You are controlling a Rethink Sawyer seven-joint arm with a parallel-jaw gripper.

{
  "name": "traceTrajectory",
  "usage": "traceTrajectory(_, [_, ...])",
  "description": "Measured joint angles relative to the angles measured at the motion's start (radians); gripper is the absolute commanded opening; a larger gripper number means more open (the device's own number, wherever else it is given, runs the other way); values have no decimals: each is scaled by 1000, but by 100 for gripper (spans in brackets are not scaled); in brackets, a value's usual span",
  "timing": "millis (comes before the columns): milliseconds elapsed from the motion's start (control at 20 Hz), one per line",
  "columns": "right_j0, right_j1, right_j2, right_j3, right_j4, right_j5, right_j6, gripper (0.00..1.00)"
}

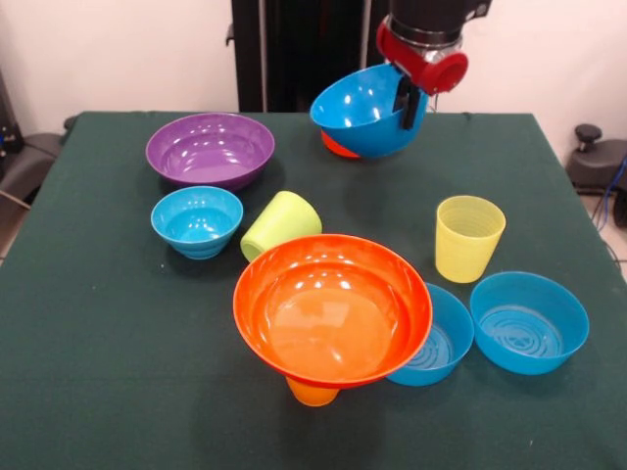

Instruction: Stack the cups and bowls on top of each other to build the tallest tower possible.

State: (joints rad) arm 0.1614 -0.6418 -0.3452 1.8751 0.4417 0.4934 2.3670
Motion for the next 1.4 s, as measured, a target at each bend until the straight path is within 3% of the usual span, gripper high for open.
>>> traceTrajectory(350, [15, 4, -37, -64, -1, 53, 0, 0])
traceTrajectory(750, [15, 55, -97, -201, -19, 165, 0, 0])
traceTrajectory(1400, [17, 112, -202, -477, -67, 543, 0, 0])
